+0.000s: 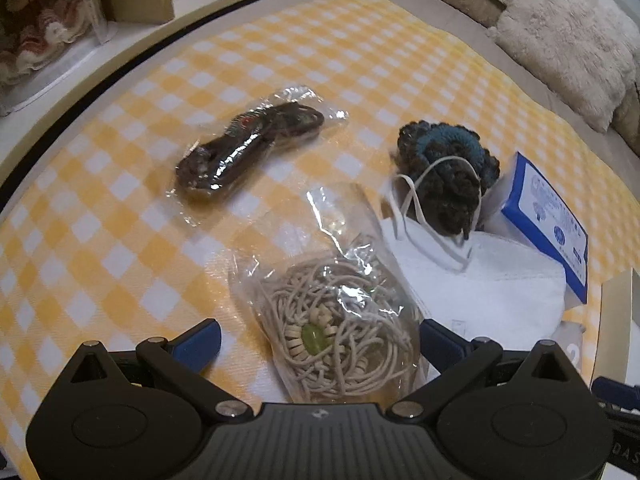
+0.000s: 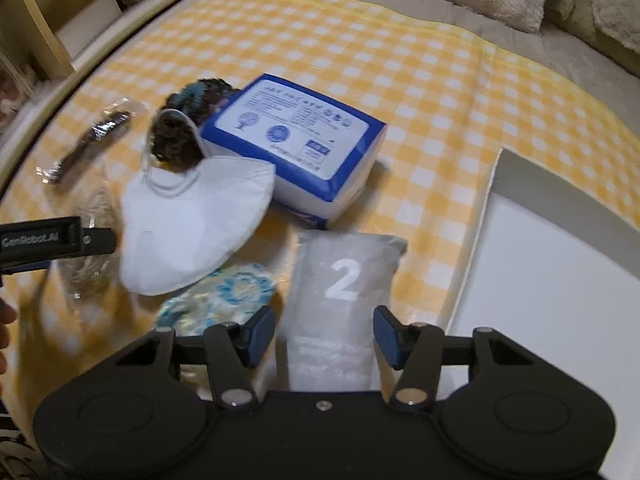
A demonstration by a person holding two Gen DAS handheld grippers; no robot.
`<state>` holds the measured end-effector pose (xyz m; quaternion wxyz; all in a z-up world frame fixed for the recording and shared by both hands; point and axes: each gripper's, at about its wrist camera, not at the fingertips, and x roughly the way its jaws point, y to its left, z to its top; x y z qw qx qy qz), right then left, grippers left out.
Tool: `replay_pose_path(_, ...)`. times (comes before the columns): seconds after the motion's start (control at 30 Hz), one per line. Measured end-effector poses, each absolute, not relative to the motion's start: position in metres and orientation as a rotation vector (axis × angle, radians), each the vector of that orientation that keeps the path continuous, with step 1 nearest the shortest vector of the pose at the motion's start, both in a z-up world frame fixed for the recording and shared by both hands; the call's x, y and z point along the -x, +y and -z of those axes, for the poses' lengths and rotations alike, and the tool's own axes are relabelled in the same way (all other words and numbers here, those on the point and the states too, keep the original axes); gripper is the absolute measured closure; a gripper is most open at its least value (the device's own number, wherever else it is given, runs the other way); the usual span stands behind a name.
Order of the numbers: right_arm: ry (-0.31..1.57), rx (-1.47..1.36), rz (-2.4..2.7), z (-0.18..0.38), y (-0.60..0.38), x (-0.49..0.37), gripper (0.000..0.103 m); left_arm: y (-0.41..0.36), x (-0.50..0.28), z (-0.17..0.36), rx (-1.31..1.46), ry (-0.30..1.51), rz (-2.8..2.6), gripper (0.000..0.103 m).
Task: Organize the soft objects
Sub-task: 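Grasp the grey pouch with the right tool while the left grasps the beige cord bag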
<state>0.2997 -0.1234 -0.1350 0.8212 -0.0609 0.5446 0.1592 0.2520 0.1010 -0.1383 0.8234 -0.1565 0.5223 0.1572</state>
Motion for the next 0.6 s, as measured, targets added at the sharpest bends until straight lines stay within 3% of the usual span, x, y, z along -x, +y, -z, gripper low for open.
replay_pose_path(0.13, 1.178, 0.152, -0.345, 0.142, -0.120, -0.304, 0.047, 0.100, -0.252, 0.138, 0.311, 1.104, -0.308, 0.003)
replay_pose_path(0.3, 1.195, 0.212, -0.348, 0.150, -0.107, -0.303, 0.041, 0.102, -0.251, 0.135, 0.340, 1.086, -0.269, 0.021)
replay_pose_path(0.5, 1.219, 0.293, -0.335, 0.164, -0.100, -0.301, 0.035, 0.104, -0.250, 0.134, 0.343, 1.087, -0.230, 0.030)
replay_pose_path(0.53, 1.219, 0.292, -0.336, 0.164, -0.100, -0.301, 0.035, 0.104, -0.249, 0.134, 0.343, 1.088, -0.224, 0.031)
replay_pose_path(0.6, 1.220, 0.277, -0.349, 0.163, -0.102, -0.302, 0.046, 0.106, -0.249, 0.133, 0.344, 1.085, -0.217, 0.035)
